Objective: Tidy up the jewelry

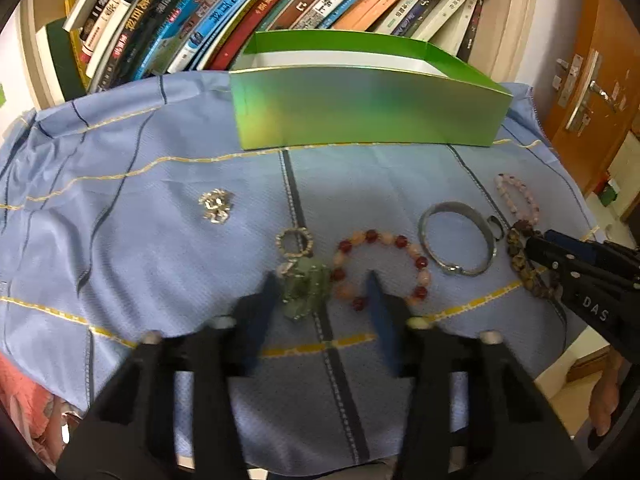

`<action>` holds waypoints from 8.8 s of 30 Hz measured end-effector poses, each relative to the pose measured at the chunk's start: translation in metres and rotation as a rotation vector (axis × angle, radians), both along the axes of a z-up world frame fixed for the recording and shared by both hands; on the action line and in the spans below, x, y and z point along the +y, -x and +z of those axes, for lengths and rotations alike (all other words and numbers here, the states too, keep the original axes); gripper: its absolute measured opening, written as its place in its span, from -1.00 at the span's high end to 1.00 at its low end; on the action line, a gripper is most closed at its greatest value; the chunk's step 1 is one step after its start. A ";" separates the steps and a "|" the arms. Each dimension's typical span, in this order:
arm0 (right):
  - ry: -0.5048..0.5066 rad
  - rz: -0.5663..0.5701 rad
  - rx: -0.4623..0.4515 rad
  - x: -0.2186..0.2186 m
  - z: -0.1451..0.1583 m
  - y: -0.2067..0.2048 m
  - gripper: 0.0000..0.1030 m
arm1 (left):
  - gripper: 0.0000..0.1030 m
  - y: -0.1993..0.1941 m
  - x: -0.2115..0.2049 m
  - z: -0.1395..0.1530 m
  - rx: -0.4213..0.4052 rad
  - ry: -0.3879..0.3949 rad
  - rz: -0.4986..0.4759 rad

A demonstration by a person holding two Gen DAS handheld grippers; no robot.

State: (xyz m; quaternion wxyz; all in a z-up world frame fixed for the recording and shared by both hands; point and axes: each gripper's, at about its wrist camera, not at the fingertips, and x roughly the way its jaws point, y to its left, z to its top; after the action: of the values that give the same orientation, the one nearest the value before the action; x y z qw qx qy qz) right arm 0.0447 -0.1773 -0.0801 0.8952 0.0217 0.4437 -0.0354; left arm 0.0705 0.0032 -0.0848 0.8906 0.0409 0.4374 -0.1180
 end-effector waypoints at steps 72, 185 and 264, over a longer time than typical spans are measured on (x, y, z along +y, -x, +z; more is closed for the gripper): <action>0.022 0.039 -0.201 0.010 0.080 0.010 0.78 | 0.84 0.005 0.011 0.061 -0.153 0.055 0.020; -0.056 0.106 0.015 0.015 0.008 0.006 0.35 | 0.25 0.016 -0.009 0.011 -0.053 -0.007 -0.025; 0.044 0.098 -0.205 0.021 0.077 0.004 0.89 | 0.83 0.012 0.011 0.062 -0.159 0.052 -0.006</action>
State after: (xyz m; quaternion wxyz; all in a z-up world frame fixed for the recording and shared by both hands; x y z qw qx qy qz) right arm 0.0409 -0.1567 -0.0033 0.9368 -0.0159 0.3496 0.0010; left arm 0.0581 0.0141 -0.0233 0.9228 0.0282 0.3620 -0.1286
